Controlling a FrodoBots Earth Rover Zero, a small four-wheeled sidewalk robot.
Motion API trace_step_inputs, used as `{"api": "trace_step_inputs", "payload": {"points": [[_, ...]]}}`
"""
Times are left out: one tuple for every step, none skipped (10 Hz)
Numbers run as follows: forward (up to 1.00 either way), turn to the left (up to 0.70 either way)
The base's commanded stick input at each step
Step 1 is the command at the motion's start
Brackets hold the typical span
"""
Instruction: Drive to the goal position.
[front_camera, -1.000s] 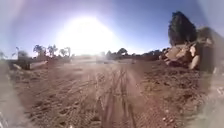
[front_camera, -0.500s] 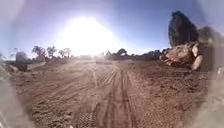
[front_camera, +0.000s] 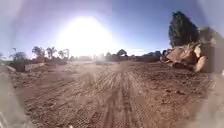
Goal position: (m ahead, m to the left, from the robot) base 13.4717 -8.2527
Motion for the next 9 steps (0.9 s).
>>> {"api": "trace_step_inputs", "payload": {"points": [[0.5,0.0],[0.5,0.0],[0.5,0.0],[0.5,0.0],[0.5,0.0],[0.5,0.0],[0.5,0.0],[0.5,0.0],[0.5,0.0]]}}
